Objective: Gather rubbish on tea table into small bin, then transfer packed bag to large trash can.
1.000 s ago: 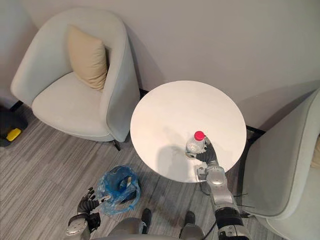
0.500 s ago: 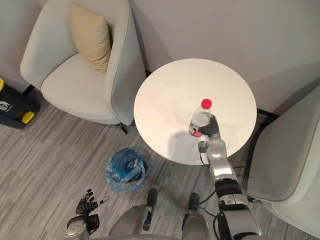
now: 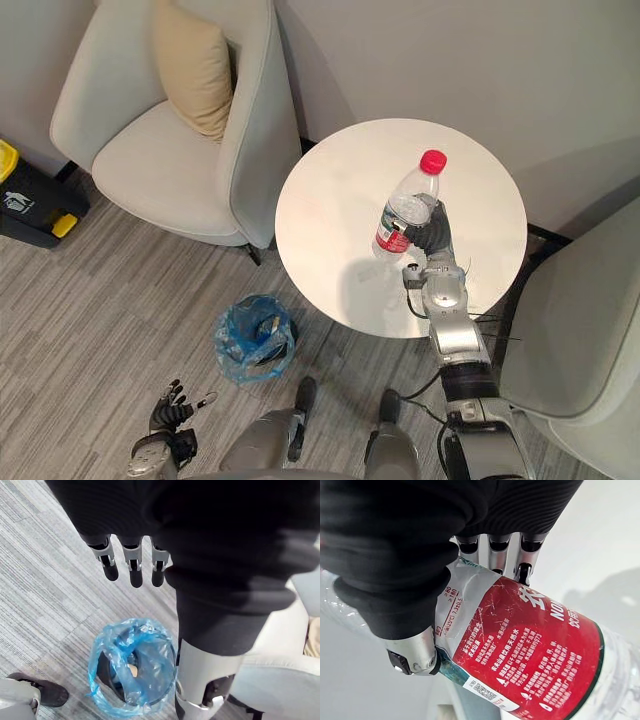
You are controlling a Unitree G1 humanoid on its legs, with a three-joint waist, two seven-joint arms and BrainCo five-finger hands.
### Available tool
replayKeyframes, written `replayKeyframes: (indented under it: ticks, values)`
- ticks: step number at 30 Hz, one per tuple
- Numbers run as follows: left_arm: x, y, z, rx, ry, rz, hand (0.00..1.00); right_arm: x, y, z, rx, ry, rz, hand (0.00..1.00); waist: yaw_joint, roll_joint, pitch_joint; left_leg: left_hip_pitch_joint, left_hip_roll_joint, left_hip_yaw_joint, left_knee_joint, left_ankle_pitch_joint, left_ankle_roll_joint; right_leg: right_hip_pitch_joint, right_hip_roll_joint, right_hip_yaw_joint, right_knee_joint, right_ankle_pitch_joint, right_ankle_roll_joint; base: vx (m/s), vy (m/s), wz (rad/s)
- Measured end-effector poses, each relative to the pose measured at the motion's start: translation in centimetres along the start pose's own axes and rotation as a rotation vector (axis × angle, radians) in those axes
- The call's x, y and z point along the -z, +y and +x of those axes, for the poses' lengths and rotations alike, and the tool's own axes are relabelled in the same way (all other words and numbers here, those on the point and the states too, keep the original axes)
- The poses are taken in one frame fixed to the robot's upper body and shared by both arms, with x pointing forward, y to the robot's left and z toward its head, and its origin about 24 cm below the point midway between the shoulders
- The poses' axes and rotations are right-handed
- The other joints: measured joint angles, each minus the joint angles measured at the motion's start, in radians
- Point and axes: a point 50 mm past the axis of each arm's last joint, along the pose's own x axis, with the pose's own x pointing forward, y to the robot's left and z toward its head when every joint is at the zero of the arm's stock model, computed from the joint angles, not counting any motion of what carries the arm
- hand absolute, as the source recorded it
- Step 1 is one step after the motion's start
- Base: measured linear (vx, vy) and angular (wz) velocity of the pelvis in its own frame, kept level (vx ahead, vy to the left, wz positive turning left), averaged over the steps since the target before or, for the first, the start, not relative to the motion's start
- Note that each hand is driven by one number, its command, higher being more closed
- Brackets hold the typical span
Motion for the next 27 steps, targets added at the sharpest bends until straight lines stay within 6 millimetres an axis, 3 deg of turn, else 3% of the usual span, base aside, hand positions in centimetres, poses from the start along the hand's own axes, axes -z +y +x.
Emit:
replayKeyframes:
  ticks: [4, 5, 7, 8, 9, 10, 12, 13, 18, 20, 21, 22, 23, 24, 25, 26, 27]
  values:
    - [0.7, -0.7, -0.2, 0.011, 0.021, -0.018, 0.00, 0.7, 0.8, -1.6, -0.042, 0.016, 0.018, 1.00, -0.001, 0.002, -0.001, -0.001, -0.002, -0.047, -0.070, 0.059, -0.004, 0.005, -0.013, -0.077, 0.008, -0.013, 0.004, -0.07, -0.026, 0.49]
    - [0.8, -0.9, -0.2, 0.014, 0.026, -0.022, 0.00, 0.8, 0.8, -1.8, -0.046, 0.023, 0.016, 1.00, 0.000, 0.003, -0.002, -0.003, 0.001, -0.048, -0.088, 0.055, 0.014, 0.005, -0.014, -0.096, 0.014, -0.016, 0.005, -0.13, -0.051, 0.76]
    - [1.1, -1.3, -0.2, 0.027, 0.039, -0.025, 0.00, 1.2, 1.0, -2.2, -0.056, 0.038, 0.011, 1.00, -0.003, -0.008, -0.011, -0.008, 0.045, 0.163, -0.138, -0.008, 0.139, 0.021, -0.037, -0.165, -0.019, 0.005, -0.007, -0.08, 0.004, 0.96]
    - [1.0, -2.0, 0.1, 0.046, 0.047, -0.024, 0.00, 1.0, 0.8, -1.9, -0.046, 0.027, 0.011, 1.00, -0.009, -0.012, -0.017, -0.042, 0.079, 0.355, -0.052, -0.018, 0.154, 0.025, -0.078, -0.210, -0.029, 0.010, -0.001, 0.02, 0.106, 1.32]
    - [1.4, -2.8, 0.0, 0.075, 0.066, -0.007, 0.00, 1.2, 0.2, -1.8, -0.028, 0.039, -0.007, 1.00, -0.010, 0.029, -0.040, -0.040, 0.158, 0.551, 0.046, 0.054, 0.153, 0.044, -0.073, -0.257, -0.002, -0.009, 0.010, 0.06, 0.114, 1.28]
    - [1.3, -3.1, 0.0, 0.087, 0.064, 0.001, 0.00, 1.3, 0.1, -1.8, -0.021, 0.044, -0.010, 1.00, -0.019, 0.035, -0.045, -0.038, 0.155, 0.568, 0.049, 0.063, 0.106, 0.057, -0.078, -0.273, 0.016, -0.028, 0.019, 0.05, 0.079, 1.01]
    - [1.2, -3.6, 0.0, 0.117, 0.053, 0.031, 0.00, 1.3, 0.0, -1.7, -0.004, 0.048, 0.002, 1.00, -0.029, 0.037, -0.051, 0.013, 0.132, 0.575, -0.025, 0.074, 0.082, 0.103, -0.096, -0.324, 0.023, -0.041, 0.030, 0.01, 0.089, 0.85]
    - [1.3, -3.8, -0.1, 0.131, 0.056, 0.046, 0.00, 1.4, 0.4, -1.5, -0.016, 0.051, 0.009, 1.00, -0.025, 0.032, -0.058, 0.038, 0.117, 0.557, -0.086, 0.091, 0.050, 0.111, -0.098, -0.335, 0.023, -0.045, 0.036, 0.00, 0.090, 0.62]
    - [3.6, -2.9, -0.8, 0.126, 0.136, 0.099, 0.00, 3.5, 4.2, -2.1, -0.150, 0.164, 0.038, 1.00, -0.021, 0.007, -0.074, 0.089, 0.067, 0.544, -0.138, 0.095, 0.052, 0.120, -0.150, -0.322, 0.088, -0.061, 0.053, 0.00, 0.101, 0.16]
    - [4.4, -2.3, -1.1, 0.117, 0.166, 0.113, 0.00, 4.5, 5.3, -2.9, -0.212, 0.221, 0.031, 1.00, -0.029, 0.011, -0.074, 0.116, 0.050, 0.520, -0.142, 0.072, 0.059, 0.090, -0.201, -0.294, 0.243, -0.066, 0.055, -0.01, 0.098, 0.29]
    - [4.5, -2.0, -1.0, 0.114, 0.170, 0.120, 0.00, 4.8, 5.3, -3.1, -0.220, 0.230, 0.030, 1.00, -0.029, 0.009, -0.073, 0.123, 0.049, 0.511, -0.142, 0.071, 0.059, 0.070, -0.213, -0.271, 0.305, -0.059, 0.043, -0.05, 0.081, 0.52]
    - [4.6, -1.4, -0.9, 0.106, 0.174, 0.137, 0.00, 5.0, 5.4, -3.5, -0.233, 0.242, 0.032, 1.00, -0.033, 0.005, -0.070, 0.124, 0.050, 0.478, -0.140, 0.070, 0.061, 0.022, -0.223, -0.212, 0.430, -0.026, -0.005, -0.03, 0.060, 0.73]
    - [4.3, -0.7, -0.7, 0.092, 0.168, 0.153, 0.00, 5.1, 5.4, -3.7, -0.237, 0.244, 0.035, 1.00, -0.047, 0.002, -0.061, 0.130, 0.054, 0.429, -0.142, 0.069, 0.060, -0.038, -0.201, -0.128, 0.525, -0.026, -0.038, 0.00, 0.037, 0.84]
    - [4.1, -0.5, -0.6, 0.088, 0.163, 0.157, 0.00, 5.1, 5.4, -3.7, -0.241, 0.244, 0.037, 1.00, -0.055, 0.006, -0.057, 0.124, 0.057, 0.402, -0.147, 0.069, 0.060, -0.057, -0.168, -0.081, 0.538, -0.073, -0.035, 0.06, -0.028, 0.97]
    - [3.5, -0.3, -0.2, 0.080, 0.145, 0.168, 0.00, 4.9, 5.4, -3.8, -0.256, 0.230, 0.037, 1.00, -0.060, -0.006, -0.052, 0.115, 0.066, 0.358, -0.153, 0.070, 0.061, -0.084, -0.084, 0.016, 0.505, -0.143, -0.022, 0.07, -0.070, 0.97]
    - [2.9, 0.2, 0.2, 0.065, 0.129, 0.180, 0.00, 4.8, 5.1, -4.1, -0.266, 0.219, 0.033, 1.00, -0.061, -0.007, -0.038, 0.103, 0.067, 0.324, -0.153, 0.070, 0.061, -0.098, -0.017, 0.089, 0.435, -0.173, 0.009, 0.03, -0.107, 0.99]
    - [2.8, 0.3, 0.3, 0.064, 0.128, 0.181, 0.00, 4.8, 4.9, -4.4, -0.270, 0.218, 0.030, 1.00, -0.064, -0.011, -0.036, 0.095, 0.063, 0.314, -0.151, 0.070, 0.061, -0.100, 0.006, 0.123, 0.392, -0.175, 0.016, 0.00, -0.091, 1.08]
